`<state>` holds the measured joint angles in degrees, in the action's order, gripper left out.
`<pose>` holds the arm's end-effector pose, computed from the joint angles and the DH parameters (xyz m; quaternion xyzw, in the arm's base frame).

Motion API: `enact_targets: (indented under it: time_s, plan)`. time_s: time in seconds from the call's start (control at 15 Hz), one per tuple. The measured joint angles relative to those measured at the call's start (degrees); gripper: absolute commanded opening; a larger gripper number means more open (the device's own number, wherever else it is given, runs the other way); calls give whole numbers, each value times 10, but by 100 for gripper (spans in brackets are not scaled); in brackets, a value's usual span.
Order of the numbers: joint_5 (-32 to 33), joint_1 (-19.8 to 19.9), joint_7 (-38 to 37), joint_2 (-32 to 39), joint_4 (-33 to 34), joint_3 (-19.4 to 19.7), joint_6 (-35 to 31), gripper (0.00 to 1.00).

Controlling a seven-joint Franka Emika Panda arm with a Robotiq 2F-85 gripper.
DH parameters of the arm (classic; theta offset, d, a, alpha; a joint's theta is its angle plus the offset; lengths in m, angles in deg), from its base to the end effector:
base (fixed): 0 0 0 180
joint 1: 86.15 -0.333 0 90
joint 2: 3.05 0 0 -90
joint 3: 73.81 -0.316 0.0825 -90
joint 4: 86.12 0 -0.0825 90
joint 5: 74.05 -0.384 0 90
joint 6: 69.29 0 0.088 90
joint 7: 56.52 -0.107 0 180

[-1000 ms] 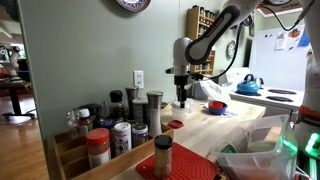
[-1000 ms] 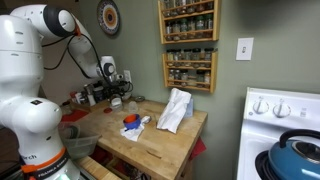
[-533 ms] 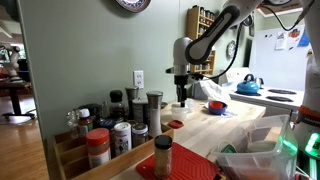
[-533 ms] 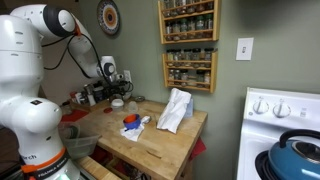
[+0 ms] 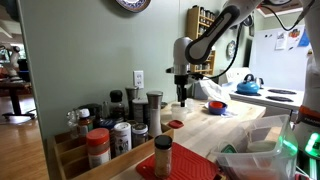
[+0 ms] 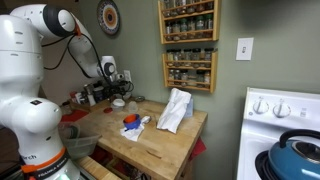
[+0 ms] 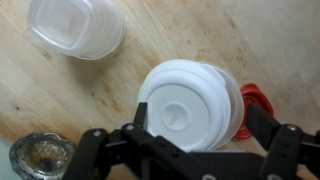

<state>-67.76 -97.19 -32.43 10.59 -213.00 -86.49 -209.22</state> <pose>0.5035 0.2209 0.2720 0.8976 0.4406 -0.0013 0.0093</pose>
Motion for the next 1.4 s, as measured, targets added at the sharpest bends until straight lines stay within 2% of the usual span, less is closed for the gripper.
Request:
enact_targets:
  time_s: [0.07,0.87,1.4]
  plan:
    - [0,0,0,-1,0,0,0,93]
    - [-9,0,37,-14,-5,-11,19,94]
    - [-54,0,89,-15,-7,-24,35,94]
